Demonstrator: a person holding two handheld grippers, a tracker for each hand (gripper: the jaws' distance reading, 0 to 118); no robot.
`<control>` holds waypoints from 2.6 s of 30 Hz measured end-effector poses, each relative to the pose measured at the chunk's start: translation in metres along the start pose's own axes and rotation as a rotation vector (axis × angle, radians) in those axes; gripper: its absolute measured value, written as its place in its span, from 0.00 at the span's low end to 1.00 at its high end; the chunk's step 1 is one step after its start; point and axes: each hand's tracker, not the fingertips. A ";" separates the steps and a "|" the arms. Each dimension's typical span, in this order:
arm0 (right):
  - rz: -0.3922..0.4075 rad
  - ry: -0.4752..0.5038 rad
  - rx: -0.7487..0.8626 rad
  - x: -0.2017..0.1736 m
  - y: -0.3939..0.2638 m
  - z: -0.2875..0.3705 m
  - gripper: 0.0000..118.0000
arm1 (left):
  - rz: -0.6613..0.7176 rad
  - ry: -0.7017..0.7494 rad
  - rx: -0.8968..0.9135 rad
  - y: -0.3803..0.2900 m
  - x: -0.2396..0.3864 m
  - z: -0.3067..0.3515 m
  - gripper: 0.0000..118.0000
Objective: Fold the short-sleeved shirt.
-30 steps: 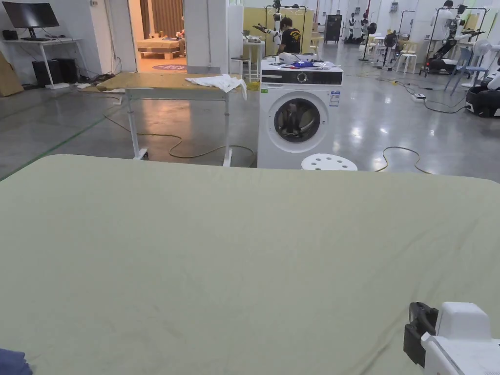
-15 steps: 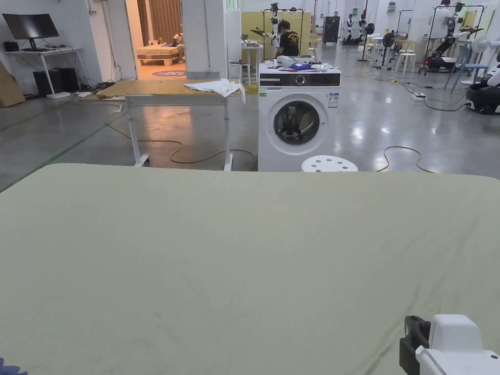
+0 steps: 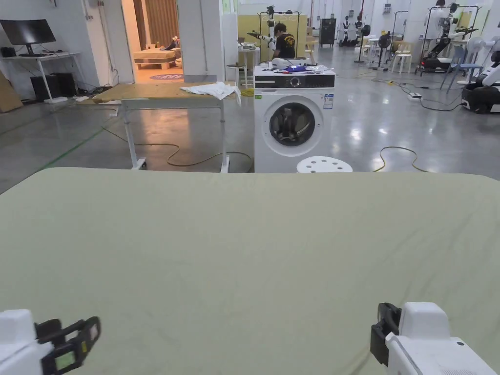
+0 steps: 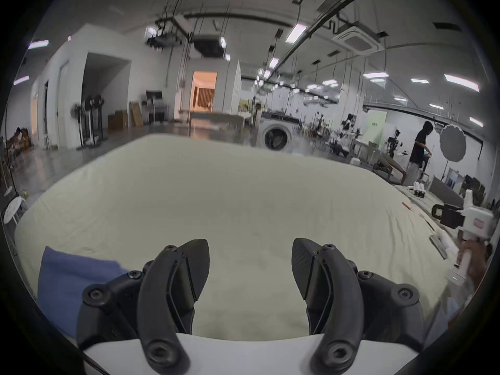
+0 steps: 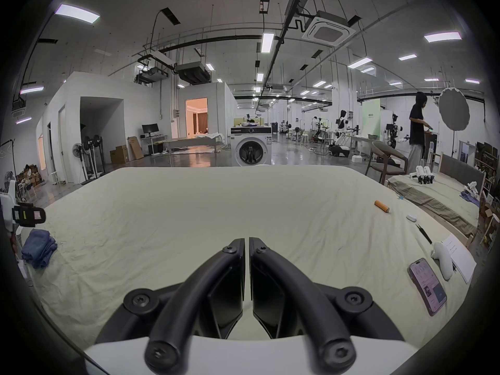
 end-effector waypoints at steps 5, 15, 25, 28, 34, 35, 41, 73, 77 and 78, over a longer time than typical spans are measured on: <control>-0.017 -0.017 0.041 -0.009 0.005 0.001 0.02 | -0.011 0.046 0.169 -0.006 0.060 -0.017 0.20; -0.008 -0.055 0.109 -0.020 0.000 0.000 0.02 | -0.101 0.079 0.226 -0.014 0.137 -0.021 0.00; -0.005 -0.029 0.134 -0.029 0.005 0.004 0.02 | -0.139 0.087 0.259 -0.017 0.140 -0.007 0.00; -0.013 -0.028 0.138 -0.030 0.006 0.005 0.02 | -0.141 0.091 0.271 -0.014 0.139 -0.005 0.00; -0.010 -0.037 0.149 -0.031 0.008 0.008 0.02 | -0.123 0.101 0.285 -0.010 0.134 -0.003 0.00; -0.013 -0.038 0.153 -0.031 0.008 0.008 0.02 | -0.121 0.104 0.282 -0.009 0.134 -0.003 0.00; -0.005 -0.045 0.159 -0.032 0.011 0.011 0.02 | -0.152 0.106 0.286 -0.011 0.138 -0.002 0.00; -0.005 -0.036 0.134 -0.044 0.011 0.009 0.77 | -0.125 0.198 0.256 -0.004 0.137 0.002 0.80; -0.070 -0.034 0.133 -0.041 0.013 0.008 0.83 | -0.143 0.161 0.237 -0.009 0.136 0.000 0.86; -0.078 -0.038 0.129 -0.041 0.014 0.007 0.84 | -0.156 0.159 0.240 -0.011 0.138 0.000 0.87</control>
